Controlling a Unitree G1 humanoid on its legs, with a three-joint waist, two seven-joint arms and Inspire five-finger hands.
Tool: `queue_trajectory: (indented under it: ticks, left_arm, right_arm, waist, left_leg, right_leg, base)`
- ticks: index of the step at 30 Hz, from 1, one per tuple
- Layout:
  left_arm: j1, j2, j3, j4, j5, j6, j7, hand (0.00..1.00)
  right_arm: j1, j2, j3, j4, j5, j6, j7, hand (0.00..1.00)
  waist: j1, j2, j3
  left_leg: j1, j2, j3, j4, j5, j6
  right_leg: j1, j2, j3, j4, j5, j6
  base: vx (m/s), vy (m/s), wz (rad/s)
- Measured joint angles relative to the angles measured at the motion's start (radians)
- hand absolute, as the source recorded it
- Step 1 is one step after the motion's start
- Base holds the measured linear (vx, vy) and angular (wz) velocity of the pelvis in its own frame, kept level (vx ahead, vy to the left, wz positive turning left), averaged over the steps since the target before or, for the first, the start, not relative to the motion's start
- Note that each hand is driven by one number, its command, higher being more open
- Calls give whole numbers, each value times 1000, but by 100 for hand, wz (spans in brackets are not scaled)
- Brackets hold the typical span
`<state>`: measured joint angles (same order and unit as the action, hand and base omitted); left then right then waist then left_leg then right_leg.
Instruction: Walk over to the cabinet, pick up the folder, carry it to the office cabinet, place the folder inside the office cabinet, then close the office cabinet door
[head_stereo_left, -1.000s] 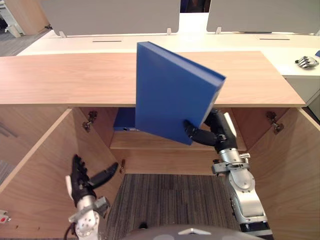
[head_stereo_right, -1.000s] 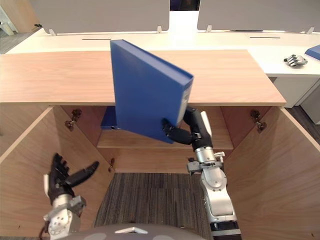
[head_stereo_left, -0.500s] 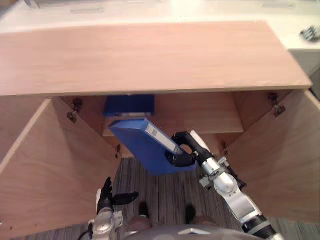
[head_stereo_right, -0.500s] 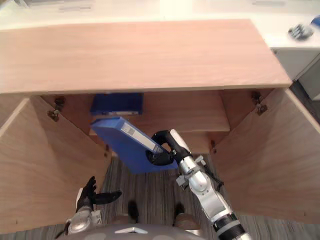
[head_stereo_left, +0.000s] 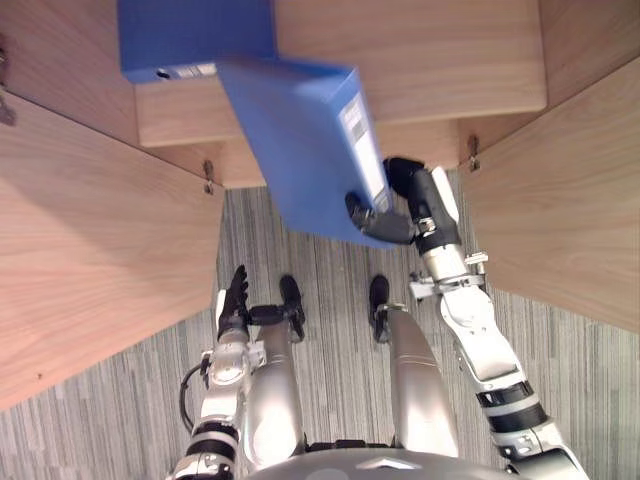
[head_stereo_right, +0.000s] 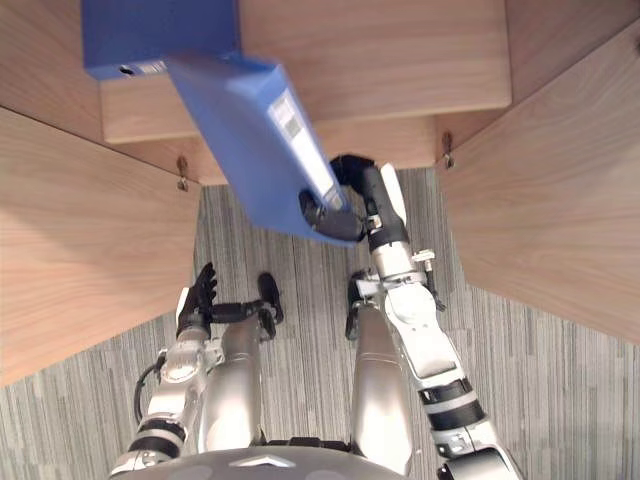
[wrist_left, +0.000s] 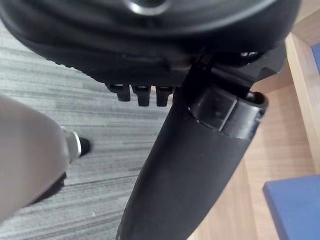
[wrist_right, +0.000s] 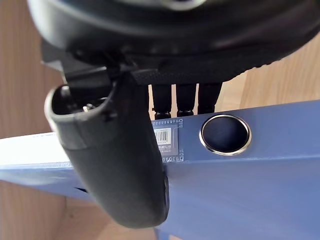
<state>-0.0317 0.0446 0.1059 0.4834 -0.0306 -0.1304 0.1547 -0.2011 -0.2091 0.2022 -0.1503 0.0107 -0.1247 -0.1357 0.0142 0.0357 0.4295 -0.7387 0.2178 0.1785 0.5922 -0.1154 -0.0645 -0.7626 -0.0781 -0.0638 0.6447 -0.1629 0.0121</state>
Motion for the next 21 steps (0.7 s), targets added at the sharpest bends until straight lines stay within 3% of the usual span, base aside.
queue_trajectory:
  ticks: [7,11,21]
  left_arm:
    - [-64,-32,4,-107,-39,-2,2,100]
    - [-74,-31,11,-144,-39,-2,6,100]
    - [-110,-31,25,-157,-62,-2,33,100]
  right_arm:
    - [-154,63,-151,-32,279,-20,-84,0]
    - [-250,61,-189,-1,403,-55,-108,0]
    - [-484,51,-222,231,775,-96,-145,0]
  waist:
    - [37,8,6]
    - [38,10,29]
    - [53,8,50]
  left_leg:
    - [-191,21,-31,116,-27,4]
    - [-262,21,-41,158,-27,5]
    - [-390,24,-63,224,-28,5]
  right_leg:
    - [-175,-4,-12,114,-31,-6]
    - [-244,-12,-13,168,-40,-3]
    - [-364,-20,-22,237,-51,-5]
  base:
    - [-25,-3,4]
    - [11,13,8]
    - [-20,27,3]
